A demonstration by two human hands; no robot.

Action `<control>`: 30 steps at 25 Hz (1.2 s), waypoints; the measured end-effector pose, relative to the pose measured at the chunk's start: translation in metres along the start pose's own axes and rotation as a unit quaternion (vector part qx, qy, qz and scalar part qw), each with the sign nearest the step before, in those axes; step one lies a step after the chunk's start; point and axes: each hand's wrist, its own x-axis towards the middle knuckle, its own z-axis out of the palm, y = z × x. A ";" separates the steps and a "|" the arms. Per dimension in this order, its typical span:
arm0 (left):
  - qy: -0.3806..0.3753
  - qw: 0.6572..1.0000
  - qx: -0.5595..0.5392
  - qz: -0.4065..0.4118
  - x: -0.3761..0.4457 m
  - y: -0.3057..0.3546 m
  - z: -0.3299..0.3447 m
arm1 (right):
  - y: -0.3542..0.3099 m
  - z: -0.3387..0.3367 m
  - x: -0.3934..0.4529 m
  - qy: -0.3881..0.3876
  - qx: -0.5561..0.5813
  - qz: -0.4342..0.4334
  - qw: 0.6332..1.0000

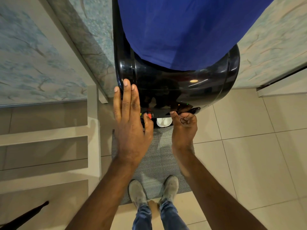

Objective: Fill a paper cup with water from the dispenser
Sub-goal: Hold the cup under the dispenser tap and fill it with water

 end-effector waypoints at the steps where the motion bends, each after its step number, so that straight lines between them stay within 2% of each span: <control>1: 0.001 1.000 -0.001 0.002 0.000 0.000 0.000 | 0.001 0.001 0.000 0.005 0.005 -0.002 1.000; 30: -0.006 1.000 -0.010 -0.003 -0.002 0.000 0.000 | -0.004 0.005 -0.001 0.034 -0.016 0.009 0.999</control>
